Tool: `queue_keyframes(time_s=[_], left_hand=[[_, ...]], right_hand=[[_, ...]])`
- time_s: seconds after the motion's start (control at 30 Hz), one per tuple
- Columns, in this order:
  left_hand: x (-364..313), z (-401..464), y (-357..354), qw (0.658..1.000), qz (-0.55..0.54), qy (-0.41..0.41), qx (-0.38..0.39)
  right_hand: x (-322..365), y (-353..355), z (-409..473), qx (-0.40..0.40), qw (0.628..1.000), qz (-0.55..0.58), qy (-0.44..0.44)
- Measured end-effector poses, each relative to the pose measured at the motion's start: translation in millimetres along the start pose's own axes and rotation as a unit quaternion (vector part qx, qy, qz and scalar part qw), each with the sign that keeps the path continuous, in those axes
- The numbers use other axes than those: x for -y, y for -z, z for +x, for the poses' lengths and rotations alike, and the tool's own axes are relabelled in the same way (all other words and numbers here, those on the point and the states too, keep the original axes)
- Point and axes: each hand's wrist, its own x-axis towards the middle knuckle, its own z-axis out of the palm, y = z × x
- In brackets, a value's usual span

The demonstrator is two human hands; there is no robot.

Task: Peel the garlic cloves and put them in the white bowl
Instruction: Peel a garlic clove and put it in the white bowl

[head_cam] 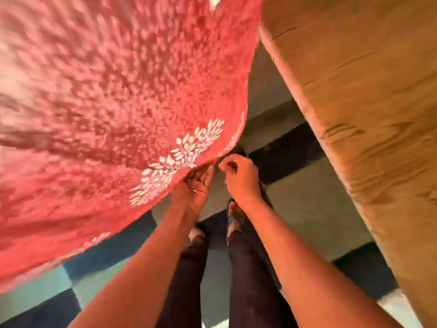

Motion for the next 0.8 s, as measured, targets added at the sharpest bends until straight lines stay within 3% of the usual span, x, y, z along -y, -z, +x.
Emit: queue_keyframes(time_s=[0.13,0.37,0.6,0.8], left_hand=[[-39.4,92.7,45.6,0.994,-0.083,-0.062,-0.043],[-66.9,182.2,55.0,0.985,-0.124,-0.118,0.035],[-36.8,283.0,133.0,0.988,-0.102,-0.102,-0.05],[-41.0,332.3,153.7,0.984,-0.089,-0.133,-0.083]], right_hand=[[-62.2,-64.5,70.2,0.041,0.996,-0.073,-0.015],[-124.7,-167.4,177.6,0.136,0.975,-0.171,0.034],[-172.6,-228.7,265.1,0.149,0.952,-0.244,0.112],[-185.4,-249.0,295.7,0.191,0.902,-0.302,0.241]])
